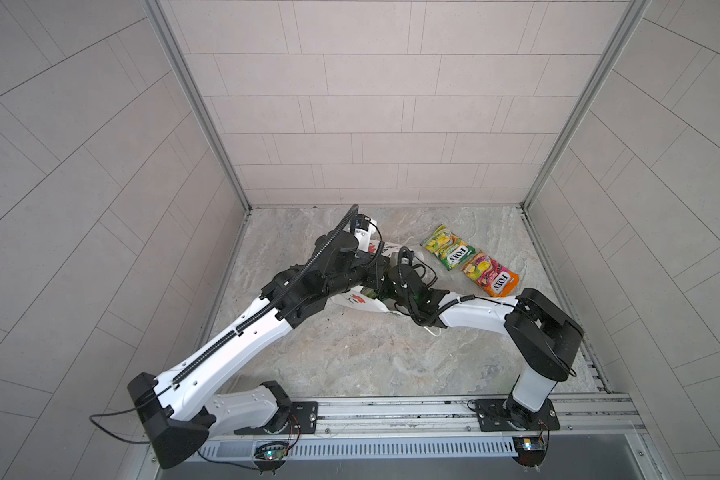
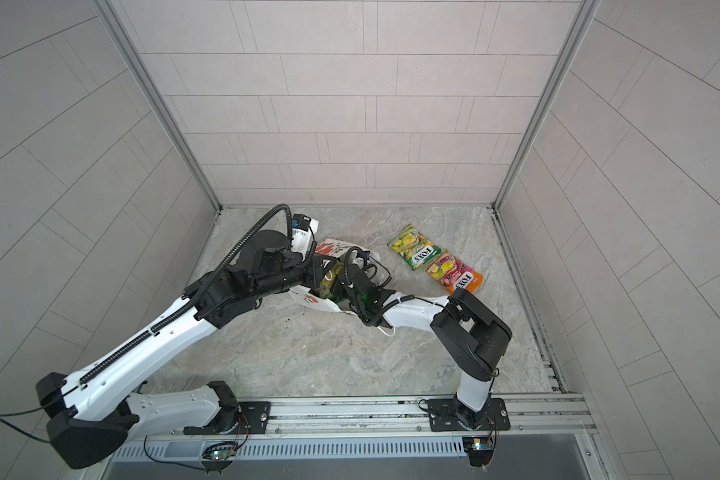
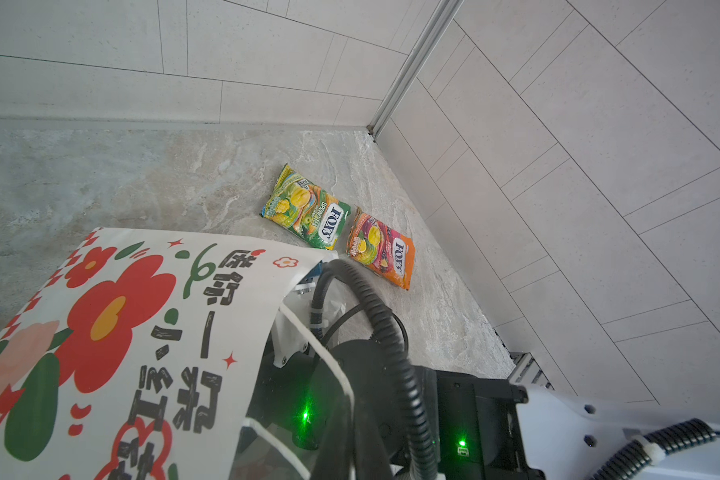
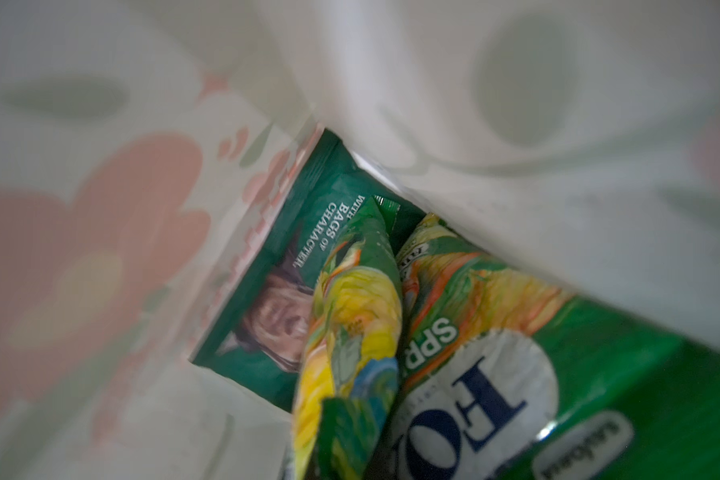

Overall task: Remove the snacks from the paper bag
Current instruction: 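Close the right gripper on a green Spring Tea packet inside the bag, then pull the green packet out of the bag with the right gripper, away from the robot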

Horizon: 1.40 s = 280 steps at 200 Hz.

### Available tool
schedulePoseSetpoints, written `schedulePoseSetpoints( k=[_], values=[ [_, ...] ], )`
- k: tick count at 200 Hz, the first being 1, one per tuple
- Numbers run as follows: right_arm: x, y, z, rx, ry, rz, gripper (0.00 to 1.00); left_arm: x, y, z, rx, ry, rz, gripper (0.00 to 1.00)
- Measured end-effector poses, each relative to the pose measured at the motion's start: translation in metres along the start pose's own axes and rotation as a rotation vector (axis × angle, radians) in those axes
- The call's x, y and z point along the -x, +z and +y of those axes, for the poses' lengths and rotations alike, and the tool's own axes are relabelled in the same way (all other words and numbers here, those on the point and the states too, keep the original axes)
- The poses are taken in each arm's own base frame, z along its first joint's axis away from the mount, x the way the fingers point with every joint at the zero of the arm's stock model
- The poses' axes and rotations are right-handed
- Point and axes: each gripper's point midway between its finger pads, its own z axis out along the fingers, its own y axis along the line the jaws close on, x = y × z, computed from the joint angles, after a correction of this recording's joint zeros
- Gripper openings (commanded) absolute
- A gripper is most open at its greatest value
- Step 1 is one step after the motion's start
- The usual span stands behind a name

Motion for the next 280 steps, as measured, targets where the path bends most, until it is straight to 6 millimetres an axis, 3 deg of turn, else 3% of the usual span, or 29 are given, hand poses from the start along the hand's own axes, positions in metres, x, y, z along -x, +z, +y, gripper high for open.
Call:
schedulePoseSetpoints(
  k=[37, 90, 139, 223, 280],
  values=[
    [-0.002, -0.006, 0.010, 0.051, -0.068, 0.044, 0.00, 0.003, -0.001, 0.007, 0.039, 0.001, -0.018, 0.00],
    [0.007, -0.041, 0.031, 0.167, -0.128, 0.091, 0.00, 0.009, -0.005, 0.018, 0.103, 0.000, -0.053, 0.00],
    [0.009, -0.063, 0.028, 0.207, -0.159, 0.136, 0.00, 0.012, -0.009, 0.026, 0.148, -0.009, -0.081, 0.00],
    [0.025, -0.128, 0.038, 0.281, -0.257, 0.153, 0.00, 0.014, -0.010, 0.032, 0.180, -0.019, -0.096, 0.00],
    [0.026, -0.156, 0.036, 0.302, -0.300, 0.184, 0.00, 0.014, -0.010, 0.032, 0.183, -0.019, -0.097, 0.00]
  ],
)
